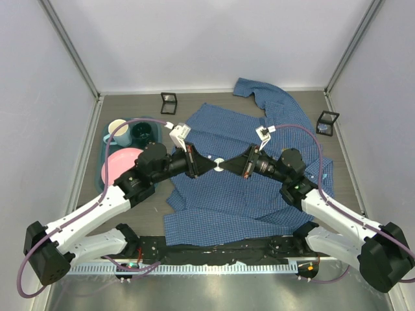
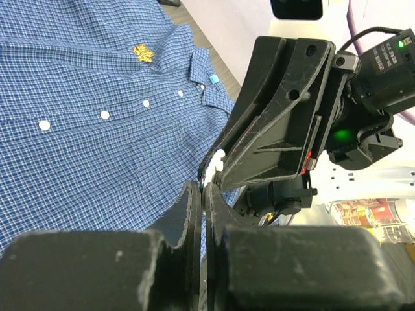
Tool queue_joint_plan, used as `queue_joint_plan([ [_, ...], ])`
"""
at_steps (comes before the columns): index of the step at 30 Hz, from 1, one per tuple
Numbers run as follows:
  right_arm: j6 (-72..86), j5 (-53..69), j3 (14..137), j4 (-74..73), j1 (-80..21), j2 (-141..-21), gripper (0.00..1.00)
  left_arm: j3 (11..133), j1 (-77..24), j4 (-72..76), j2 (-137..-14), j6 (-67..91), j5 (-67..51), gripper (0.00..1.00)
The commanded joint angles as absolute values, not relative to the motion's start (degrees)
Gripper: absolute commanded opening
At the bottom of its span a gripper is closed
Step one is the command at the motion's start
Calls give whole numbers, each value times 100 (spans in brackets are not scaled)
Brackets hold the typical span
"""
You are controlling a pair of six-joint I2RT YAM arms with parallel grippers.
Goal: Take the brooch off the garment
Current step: Close the brooch.
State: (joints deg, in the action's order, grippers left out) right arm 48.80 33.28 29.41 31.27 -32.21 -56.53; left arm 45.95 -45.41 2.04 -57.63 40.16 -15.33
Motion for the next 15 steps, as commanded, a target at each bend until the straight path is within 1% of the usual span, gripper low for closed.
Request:
queue_joint_plan([
  [1, 4904, 2479, 2804, 3278, -3208, -5555, 15, 4702, -4685, 273, -5493, 4166, -1336, 0],
  [2, 4896, 2496, 2804, 3287, -3217, -5555, 18, 4702, -4685, 220, -5484, 4166, -1292, 0],
  [3, 4904, 2496, 2812, 3278, -3217, -5563, 23, 4720, -4676, 168, -5484, 4149, -1240, 0],
  [4, 4904, 2505, 2812, 3270, -3225, -5555, 25, 4737, -4684, 71, -5484, 4088, -1187, 0],
  [10, 4860, 2409, 2795, 3217, -3225, -5423, 29, 4834, -4684, -123, -5432, 4017, -1108, 0],
  [15, 4860, 2426, 2795, 3199, -3226, -5370, 34, 4869, -4684, -237, -5405, 3929, -1037, 0],
])
